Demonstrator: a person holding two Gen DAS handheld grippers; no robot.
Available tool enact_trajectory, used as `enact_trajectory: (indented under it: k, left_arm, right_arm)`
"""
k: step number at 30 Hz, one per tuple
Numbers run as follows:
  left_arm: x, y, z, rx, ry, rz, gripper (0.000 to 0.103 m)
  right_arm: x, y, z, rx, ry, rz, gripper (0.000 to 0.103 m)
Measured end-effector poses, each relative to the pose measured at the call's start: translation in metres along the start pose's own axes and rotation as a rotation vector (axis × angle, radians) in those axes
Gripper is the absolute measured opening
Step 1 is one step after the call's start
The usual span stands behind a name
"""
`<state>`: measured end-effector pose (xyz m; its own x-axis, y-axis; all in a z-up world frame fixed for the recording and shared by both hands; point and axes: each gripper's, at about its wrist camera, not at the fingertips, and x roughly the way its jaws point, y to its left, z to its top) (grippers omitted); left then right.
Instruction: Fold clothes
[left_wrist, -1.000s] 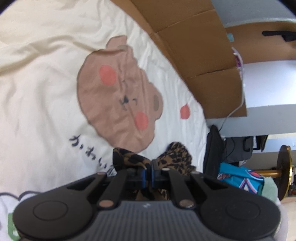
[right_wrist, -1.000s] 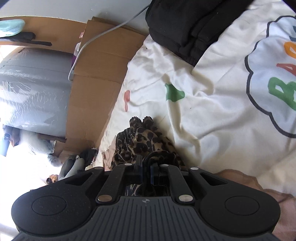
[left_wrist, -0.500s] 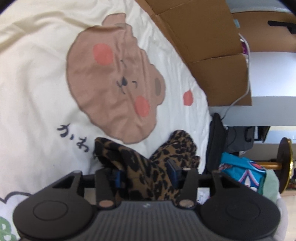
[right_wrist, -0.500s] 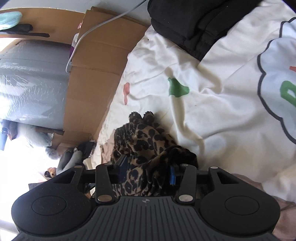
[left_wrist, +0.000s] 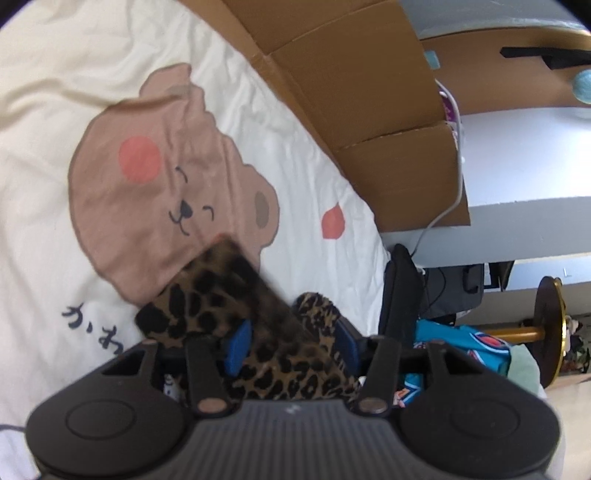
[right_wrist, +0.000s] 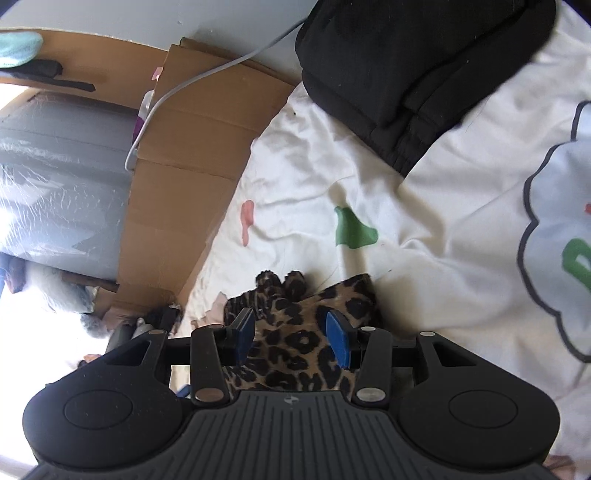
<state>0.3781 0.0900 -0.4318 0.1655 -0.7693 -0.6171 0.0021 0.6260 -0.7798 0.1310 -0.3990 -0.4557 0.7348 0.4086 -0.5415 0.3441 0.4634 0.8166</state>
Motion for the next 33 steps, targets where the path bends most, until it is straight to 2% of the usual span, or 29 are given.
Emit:
enact_trajectory:
  k: [4,12,18,21,23,25,28,33]
  left_arm:
    - [0.0,-0.005,0.001,0.042,-0.012,0.037,0.052]
    - [0.004,-0.006,0.003,0.153,-0.039,0.162,0.052]
    - [0.025,-0.012,0.002,0.306,-0.061,0.309,0.052]
    - [0.036,-0.014,0.003,0.38,-0.06,0.372,0.052]
    - [0.042,-0.014,0.002,0.423,-0.062,0.412,0.052]
    - [0.047,-0.015,0.0,0.459,-0.061,0.442,0.052]
    - [0.049,-0.017,-0.002,0.49,-0.061,0.448,0.052]
    - [0.044,-0.015,-0.001,0.474,-0.068,0.423,0.046]
  right_arm:
    - [-0.002,0.0,-0.001,-0.05,-0.011,-0.062,0.046]
    - [0.004,0.006,0.002,-0.158,-0.002,-0.148,0.045]
    - [0.021,0.008,0.005,-0.227,0.037,-0.221,0.044]
    - [0.029,0.01,0.006,-0.262,0.056,-0.251,0.026]
    - [0.03,0.013,0.005,-0.3,0.051,-0.274,0.019]
    - [0.027,0.017,0.004,-0.329,0.035,-0.28,0.003]
    - [0.022,0.022,0.005,-0.35,0.004,-0.285,0.003]
    - [0.021,0.024,0.006,-0.359,-0.017,-0.314,0.002]
